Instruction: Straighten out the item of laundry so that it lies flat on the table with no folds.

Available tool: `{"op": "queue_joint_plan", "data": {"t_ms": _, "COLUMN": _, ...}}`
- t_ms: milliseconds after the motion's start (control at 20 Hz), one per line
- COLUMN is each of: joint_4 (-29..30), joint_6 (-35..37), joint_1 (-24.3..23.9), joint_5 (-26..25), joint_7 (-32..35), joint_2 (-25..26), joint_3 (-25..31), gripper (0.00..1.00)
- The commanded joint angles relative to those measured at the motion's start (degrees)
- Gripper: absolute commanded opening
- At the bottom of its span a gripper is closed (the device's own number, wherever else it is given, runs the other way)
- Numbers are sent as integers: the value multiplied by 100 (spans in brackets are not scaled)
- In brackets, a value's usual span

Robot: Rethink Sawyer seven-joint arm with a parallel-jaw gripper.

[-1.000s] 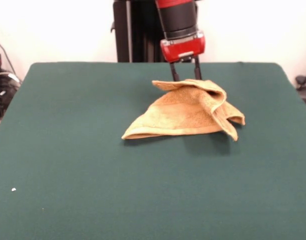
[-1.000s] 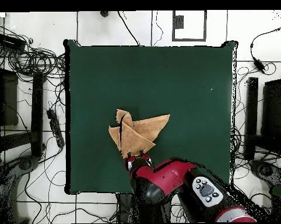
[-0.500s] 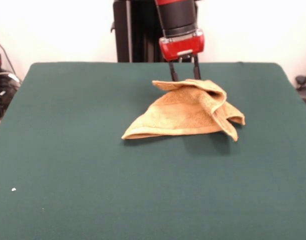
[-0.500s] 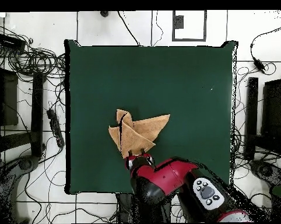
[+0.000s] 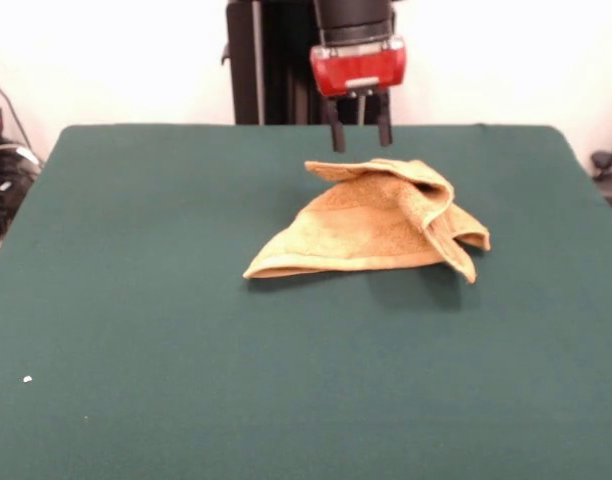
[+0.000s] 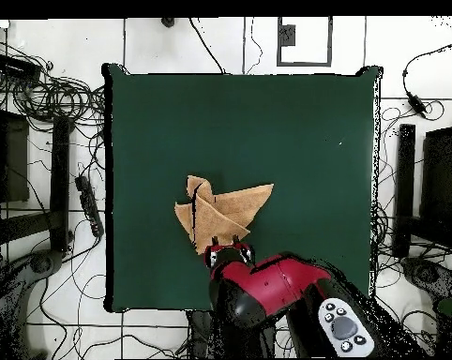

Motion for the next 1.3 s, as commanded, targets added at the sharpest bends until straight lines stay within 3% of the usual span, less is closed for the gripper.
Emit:
{"op": "queue_joint_plan", "data": {"t_ms": 50, "joint_4": 222, "joint_6": 1270, "joint_1": 4, "joint_5": 652, "joint_7": -377, "joint_2": -550, "joint_3": 911, "gripper": 100}}
{"op": "queue_joint_plan", "data": {"t_ms": 350, "joint_4": 36, "joint_6": 1795, "joint_1": -194, "joint_5": 758, "joint_7": -963, "joint_2": -878, "joint_3": 1359, "gripper": 100}}
{"op": "queue_joint_plan", "data": {"t_ms": 550, "joint_4": -157, "joint_6": 1866, "joint_1": -175, "joint_5": 614, "joint_7": -988, "joint_2": -785, "joint_3": 1504, "gripper": 100}}
{"op": "queue_joint_plan", "data": {"t_ms": 950, "joint_4": -651, "joint_6": 1457, "joint_1": 134, "joint_5": -164, "joint_7": -835, "joint_2": -540, "joint_3": 1328, "gripper": 100}}
{"op": "queue_joint_plan", "data": {"t_ms": 1300, "joint_4": -955, "joint_6": 1679, "joint_1": -2, "joint_5": -203, "joint_7": -1033, "joint_2": -335, "joint_3": 1594, "gripper": 100}}
